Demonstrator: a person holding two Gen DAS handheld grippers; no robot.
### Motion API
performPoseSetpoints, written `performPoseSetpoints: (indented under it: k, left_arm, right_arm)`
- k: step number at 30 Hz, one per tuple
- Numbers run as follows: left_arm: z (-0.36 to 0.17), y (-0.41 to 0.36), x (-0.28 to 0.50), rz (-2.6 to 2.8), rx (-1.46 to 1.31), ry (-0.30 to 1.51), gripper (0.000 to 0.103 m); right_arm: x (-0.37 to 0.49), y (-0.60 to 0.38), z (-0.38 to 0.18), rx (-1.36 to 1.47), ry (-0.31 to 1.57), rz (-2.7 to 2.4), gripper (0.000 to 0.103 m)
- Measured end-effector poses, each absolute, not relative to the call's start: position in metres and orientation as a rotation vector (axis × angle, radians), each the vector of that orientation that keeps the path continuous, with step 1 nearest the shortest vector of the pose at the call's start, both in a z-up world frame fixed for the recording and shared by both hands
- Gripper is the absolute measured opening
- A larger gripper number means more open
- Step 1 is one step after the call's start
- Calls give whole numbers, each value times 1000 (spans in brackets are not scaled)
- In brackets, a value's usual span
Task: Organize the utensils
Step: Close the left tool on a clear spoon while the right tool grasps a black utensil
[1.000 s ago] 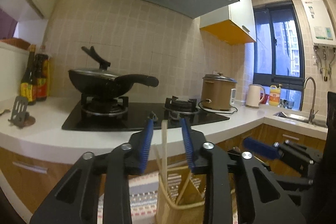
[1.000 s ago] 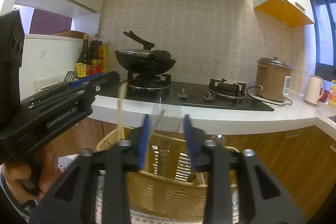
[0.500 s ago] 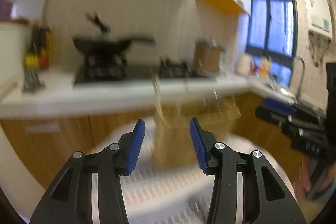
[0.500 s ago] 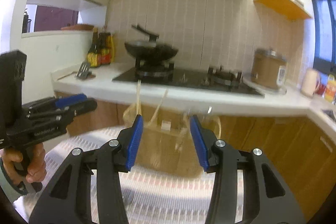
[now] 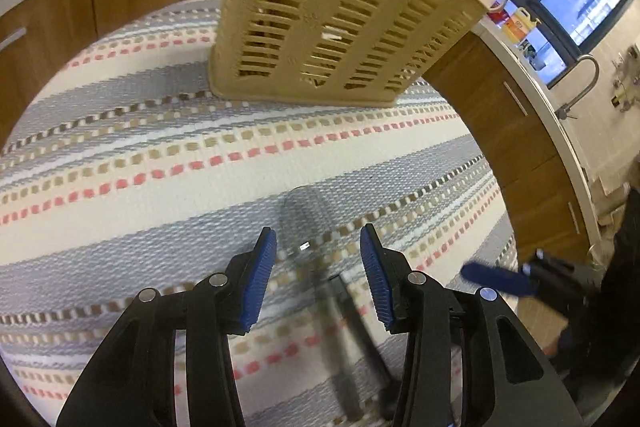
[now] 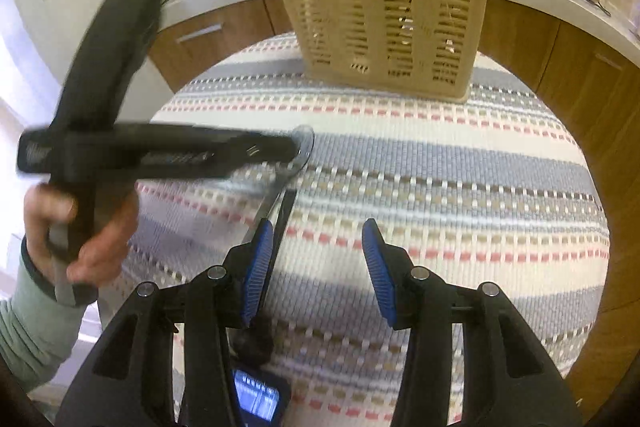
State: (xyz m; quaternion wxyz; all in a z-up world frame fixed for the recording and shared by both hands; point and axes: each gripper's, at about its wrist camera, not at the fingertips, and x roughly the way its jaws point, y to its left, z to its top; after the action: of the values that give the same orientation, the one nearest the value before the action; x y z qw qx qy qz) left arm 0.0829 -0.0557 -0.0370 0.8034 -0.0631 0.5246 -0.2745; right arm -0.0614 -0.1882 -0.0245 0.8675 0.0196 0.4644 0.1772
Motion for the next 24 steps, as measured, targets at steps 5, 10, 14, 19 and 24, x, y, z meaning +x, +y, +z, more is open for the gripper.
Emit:
performPoseSetpoints:
  k: [5, 10, 14, 19, 24]
  left_arm:
    - [-36, -76, 86, -496, -36, 1106, 49]
    - [-44, -79, 91, -480, -25, 1129, 50]
    - [-48, -88, 95, -482, -6, 1121, 51]
    - [-51, -101, 97, -487, -6, 1093, 49]
    - [-49, -93, 93, -450, 11, 1069, 31]
  right_arm:
    - [-57, -185, -30, 52, 1019, 392, 43]
    - [-54, -167, -48, 44, 1125, 452, 43]
    - [-57, -156, -53, 20, 1157, 440, 34]
    - [-65, -141, -56, -39, 1184, 424, 30]
    - [-71, -121, -57, -149, 1187, 365, 18]
